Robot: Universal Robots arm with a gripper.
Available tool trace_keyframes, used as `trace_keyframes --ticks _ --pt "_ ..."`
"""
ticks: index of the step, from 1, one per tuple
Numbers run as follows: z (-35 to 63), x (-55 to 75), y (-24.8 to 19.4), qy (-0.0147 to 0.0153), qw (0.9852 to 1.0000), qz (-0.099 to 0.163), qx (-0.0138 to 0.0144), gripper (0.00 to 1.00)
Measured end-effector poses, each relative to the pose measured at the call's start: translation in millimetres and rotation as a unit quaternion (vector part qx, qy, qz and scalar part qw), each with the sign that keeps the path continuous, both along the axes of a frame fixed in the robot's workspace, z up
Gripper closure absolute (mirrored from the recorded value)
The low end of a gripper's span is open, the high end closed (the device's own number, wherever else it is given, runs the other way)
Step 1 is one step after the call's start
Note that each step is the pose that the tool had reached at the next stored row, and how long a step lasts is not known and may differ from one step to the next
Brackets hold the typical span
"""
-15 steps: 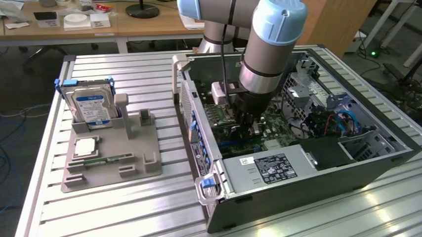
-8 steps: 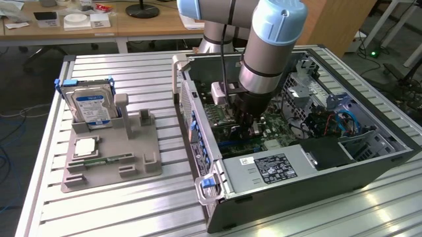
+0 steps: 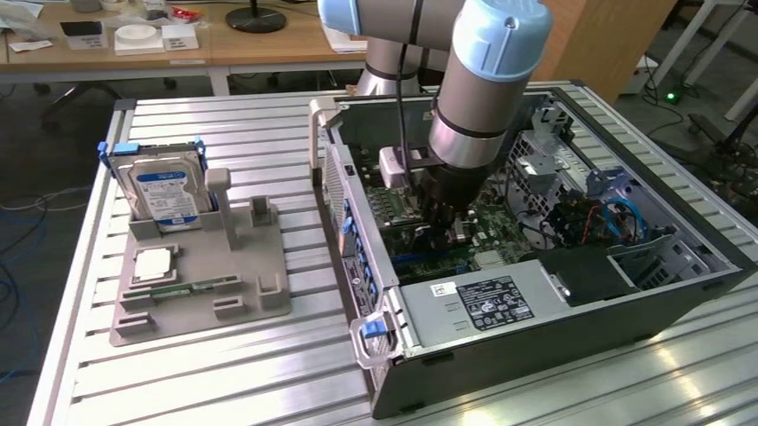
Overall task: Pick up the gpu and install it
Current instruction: 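Insert the gpu into the slot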
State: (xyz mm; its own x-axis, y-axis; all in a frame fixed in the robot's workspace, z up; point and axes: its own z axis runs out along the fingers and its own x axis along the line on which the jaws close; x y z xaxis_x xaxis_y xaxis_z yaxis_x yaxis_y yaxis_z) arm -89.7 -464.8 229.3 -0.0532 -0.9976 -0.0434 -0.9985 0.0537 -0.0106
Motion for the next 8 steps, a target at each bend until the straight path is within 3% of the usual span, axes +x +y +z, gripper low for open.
trace_keyframes --ticks 8 --pt "0.0 0.0 0.7 0.0000 1.0000 0.000 -0.0002 0.72"
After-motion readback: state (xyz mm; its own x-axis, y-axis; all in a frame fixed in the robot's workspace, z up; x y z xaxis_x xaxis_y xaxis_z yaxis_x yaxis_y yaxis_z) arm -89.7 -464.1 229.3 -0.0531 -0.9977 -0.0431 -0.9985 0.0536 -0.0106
